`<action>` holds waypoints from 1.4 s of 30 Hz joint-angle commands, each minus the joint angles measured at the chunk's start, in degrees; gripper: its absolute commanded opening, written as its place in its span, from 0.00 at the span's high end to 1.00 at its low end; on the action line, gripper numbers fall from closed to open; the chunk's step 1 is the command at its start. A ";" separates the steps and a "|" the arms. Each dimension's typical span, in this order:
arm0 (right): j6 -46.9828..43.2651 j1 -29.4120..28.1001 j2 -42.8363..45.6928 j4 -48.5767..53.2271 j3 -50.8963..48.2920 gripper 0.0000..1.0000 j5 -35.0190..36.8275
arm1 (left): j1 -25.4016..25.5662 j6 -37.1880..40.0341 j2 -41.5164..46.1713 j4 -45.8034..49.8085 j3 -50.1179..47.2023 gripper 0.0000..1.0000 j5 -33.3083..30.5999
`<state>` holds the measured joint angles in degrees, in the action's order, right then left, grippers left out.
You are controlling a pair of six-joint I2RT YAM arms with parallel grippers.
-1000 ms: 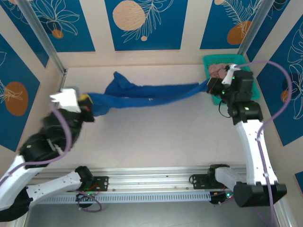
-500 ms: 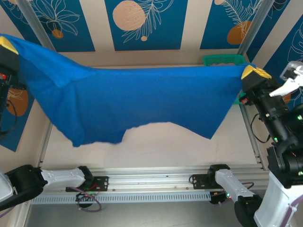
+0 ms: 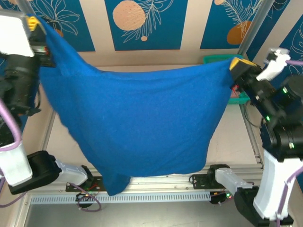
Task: Fold the inside-out t-shirt
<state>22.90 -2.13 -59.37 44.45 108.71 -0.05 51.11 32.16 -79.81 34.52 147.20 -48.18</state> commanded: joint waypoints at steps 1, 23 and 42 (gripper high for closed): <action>-0.22 -0.33 -4.24 -4.49 -0.26 1.00 -1.66 | -3.08 -0.59 -2.97 1.41 1.95 1.00 -1.36; -3.43 -7.54 -0.65 8.48 10.59 1.00 -2.21 | -14.29 -24.77 6.45 25.46 -2.03 1.00 16.05; -7.33 -6.77 -7.42 8.28 13.55 1.00 4.99 | -23.48 -21.15 -6.70 22.17 4.36 1.00 14.65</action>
<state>17.96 -9.21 -63.00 55.31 123.94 0.60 33.04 10.00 -80.47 58.37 146.91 -34.57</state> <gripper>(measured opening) 0.068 0.046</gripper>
